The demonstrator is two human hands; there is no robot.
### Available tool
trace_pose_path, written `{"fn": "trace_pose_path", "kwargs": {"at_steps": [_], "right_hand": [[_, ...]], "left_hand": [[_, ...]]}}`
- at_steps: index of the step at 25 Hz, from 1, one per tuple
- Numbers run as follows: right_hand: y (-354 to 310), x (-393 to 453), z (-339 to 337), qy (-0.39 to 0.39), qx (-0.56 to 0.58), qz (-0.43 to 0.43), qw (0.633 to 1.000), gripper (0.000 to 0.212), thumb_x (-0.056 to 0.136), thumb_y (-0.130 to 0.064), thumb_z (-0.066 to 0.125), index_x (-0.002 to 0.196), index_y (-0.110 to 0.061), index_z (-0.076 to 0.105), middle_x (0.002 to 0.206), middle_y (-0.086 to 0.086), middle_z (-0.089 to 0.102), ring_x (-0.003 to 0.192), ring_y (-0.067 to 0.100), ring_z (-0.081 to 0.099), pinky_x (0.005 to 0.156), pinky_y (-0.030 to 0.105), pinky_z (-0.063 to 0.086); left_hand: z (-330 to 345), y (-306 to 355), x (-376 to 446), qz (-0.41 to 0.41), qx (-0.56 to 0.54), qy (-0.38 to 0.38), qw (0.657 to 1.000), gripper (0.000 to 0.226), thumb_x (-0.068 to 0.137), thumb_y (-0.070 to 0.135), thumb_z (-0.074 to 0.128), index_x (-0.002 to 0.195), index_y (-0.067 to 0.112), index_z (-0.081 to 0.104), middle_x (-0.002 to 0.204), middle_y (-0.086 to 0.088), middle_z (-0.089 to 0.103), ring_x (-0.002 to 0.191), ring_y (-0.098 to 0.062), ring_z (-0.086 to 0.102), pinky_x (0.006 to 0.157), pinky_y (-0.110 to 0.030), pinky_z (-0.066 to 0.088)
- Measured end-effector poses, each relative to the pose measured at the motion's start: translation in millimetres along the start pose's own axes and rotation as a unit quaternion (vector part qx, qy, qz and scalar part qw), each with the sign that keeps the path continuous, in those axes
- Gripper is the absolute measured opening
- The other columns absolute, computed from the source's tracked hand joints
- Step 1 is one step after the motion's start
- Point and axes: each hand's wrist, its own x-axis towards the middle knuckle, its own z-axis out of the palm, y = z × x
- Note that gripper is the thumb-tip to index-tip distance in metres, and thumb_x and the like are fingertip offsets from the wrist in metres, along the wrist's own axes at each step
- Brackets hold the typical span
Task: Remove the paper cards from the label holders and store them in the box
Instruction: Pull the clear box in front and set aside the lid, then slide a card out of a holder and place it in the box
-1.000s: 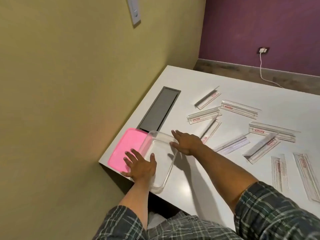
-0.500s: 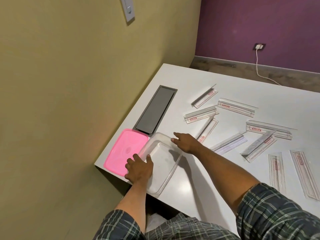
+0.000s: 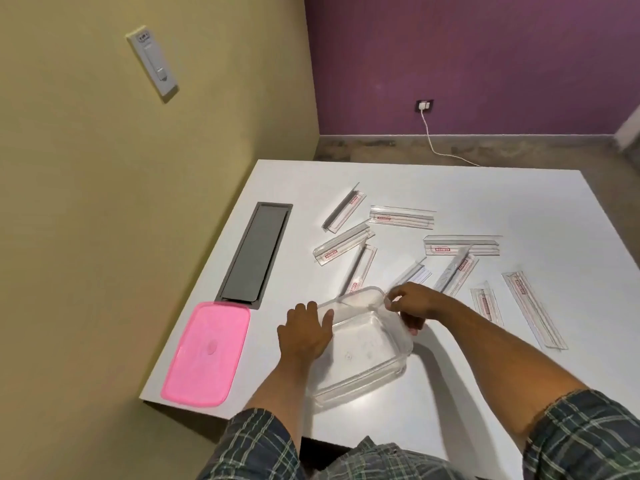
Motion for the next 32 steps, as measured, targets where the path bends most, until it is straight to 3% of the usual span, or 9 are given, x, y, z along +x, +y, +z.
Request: {"fn": "trace_pose_path", "kwargs": {"at_steps": [4,10,16,18,21,23,26,29,32], "right_hand": [[46,-32,-20,0.011,0.033,0.059,0.998,0.012,0.093,-0.014,0.062,0.093,-0.002,0.059,0.061,0.018,0.071,0.051,0.031,0.070,0.048,0.028,0.053],[95,-56,-23,0.007,0.064,0.156,0.986,0.020,0.094,-0.010,0.062,0.098,0.010,0.059,0.068,0.024,0.072,0.061,0.039,0.073,0.051,0.031,0.055],[117,-70,-18,0.011,0.118,0.184,0.976,0.018,0.095,-0.014,0.060,0.093,0.004,0.058,0.075,0.024,0.075,0.073,0.041,0.076,0.053,0.028,0.053],[117,-72,-19,0.010,0.125,0.189,0.974,0.022,0.097,-0.021,0.060,0.095,0.001,0.057,0.079,0.021,0.076,0.077,0.040,0.076,0.055,0.027,0.050],[116,-75,-24,-0.002,0.107,0.186,0.977,0.058,0.098,-0.053,0.053,0.103,0.003,0.064,0.080,0.016,0.078,0.066,0.028,0.077,0.059,0.027,0.046],[120,-71,-26,0.075,0.078,0.165,0.980,0.069,0.094,-0.067,0.048,0.096,-0.002,0.070,0.071,0.008,0.077,0.058,0.020,0.073,0.059,0.026,0.050],[128,-60,-27,0.238,0.033,0.142,0.960,0.047,0.090,-0.066,0.050,0.078,-0.023,0.064,0.073,-0.003,0.076,0.074,0.019,0.072,0.079,0.035,0.054],[124,-46,-34,0.280,0.047,0.153,0.946,0.028,0.088,-0.052,0.061,0.077,-0.026,0.065,0.076,-0.009,0.075,0.078,0.017,0.071,0.082,0.034,0.054],[113,-31,-50,0.290,0.080,0.157,0.941,0.023,0.088,-0.045,0.062,0.077,-0.026,0.070,0.073,-0.010,0.075,0.072,0.016,0.073,0.076,0.031,0.053]], "left_hand": [[13,40,6,0.094,0.002,-0.048,0.994,0.052,0.101,0.057,0.027,0.132,0.022,0.050,0.128,-0.003,0.053,0.124,-0.026,0.047,0.093,-0.045,0.044],[31,79,16,0.175,-0.003,-0.091,0.980,0.051,0.102,0.057,0.026,0.133,0.027,0.053,0.127,-0.002,0.056,0.124,-0.025,0.049,0.096,-0.044,0.045],[42,100,23,0.226,0.040,-0.087,0.969,0.050,0.101,0.057,0.027,0.124,0.022,0.055,0.119,-0.004,0.057,0.117,-0.026,0.052,0.088,-0.043,0.048],[45,105,24,0.213,0.047,-0.074,0.973,0.053,0.101,0.058,0.026,0.122,0.020,0.056,0.118,-0.005,0.054,0.115,-0.028,0.052,0.085,-0.044,0.049],[48,109,22,0.197,0.067,0.016,0.978,0.054,0.099,0.058,0.031,0.118,0.016,0.060,0.119,-0.006,0.054,0.112,-0.030,0.053,0.084,-0.048,0.047],[49,113,24,0.242,0.081,0.071,0.964,0.050,0.096,0.054,0.037,0.112,0.015,0.064,0.114,-0.007,0.059,0.106,-0.031,0.056,0.083,-0.048,0.046],[50,128,33,0.294,0.068,0.082,0.950,0.043,0.096,0.048,0.040,0.114,0.017,0.064,0.114,-0.004,0.063,0.104,-0.028,0.058,0.087,-0.045,0.041],[51,152,44,0.308,0.035,0.028,0.950,0.043,0.098,0.045,0.039,0.121,0.016,0.062,0.118,-0.005,0.065,0.108,-0.028,0.058,0.089,-0.043,0.040],[55,175,58,0.306,0.045,-0.057,0.949,0.047,0.097,0.045,0.039,0.127,0.014,0.059,0.123,-0.008,0.064,0.115,-0.031,0.057,0.093,-0.043,0.040]]}}
